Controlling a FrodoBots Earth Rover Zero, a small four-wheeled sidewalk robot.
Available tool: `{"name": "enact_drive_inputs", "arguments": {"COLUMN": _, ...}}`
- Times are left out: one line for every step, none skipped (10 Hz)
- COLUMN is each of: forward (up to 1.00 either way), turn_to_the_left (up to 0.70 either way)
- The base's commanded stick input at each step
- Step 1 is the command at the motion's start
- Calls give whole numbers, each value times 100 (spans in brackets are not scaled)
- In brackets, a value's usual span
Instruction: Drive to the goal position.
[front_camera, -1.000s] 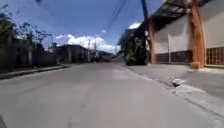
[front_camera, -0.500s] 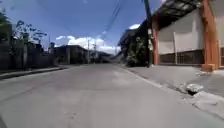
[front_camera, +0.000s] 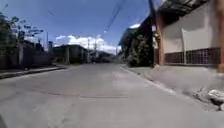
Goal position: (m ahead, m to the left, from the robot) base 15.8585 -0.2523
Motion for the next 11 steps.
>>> {"name": "enact_drive_inputs", "arguments": {"forward": 100, "turn_to_the_left": -2}}
{"name": "enact_drive_inputs", "arguments": {"forward": 100, "turn_to_the_left": -7}}
{"name": "enact_drive_inputs", "arguments": {"forward": 100, "turn_to_the_left": -13}}
{"name": "enact_drive_inputs", "arguments": {"forward": 100, "turn_to_the_left": -3}}
{"name": "enact_drive_inputs", "arguments": {"forward": 100, "turn_to_the_left": -1}}
{"name": "enact_drive_inputs", "arguments": {"forward": 100, "turn_to_the_left": 0}}
{"name": "enact_drive_inputs", "arguments": {"forward": 100, "turn_to_the_left": 0}}
{"name": "enact_drive_inputs", "arguments": {"forward": 100, "turn_to_the_left": 0}}
{"name": "enact_drive_inputs", "arguments": {"forward": 100, "turn_to_the_left": 0}}
{"name": "enact_drive_inputs", "arguments": {"forward": 100, "turn_to_the_left": 0}}
{"name": "enact_drive_inputs", "arguments": {"forward": 100, "turn_to_the_left": 2}}
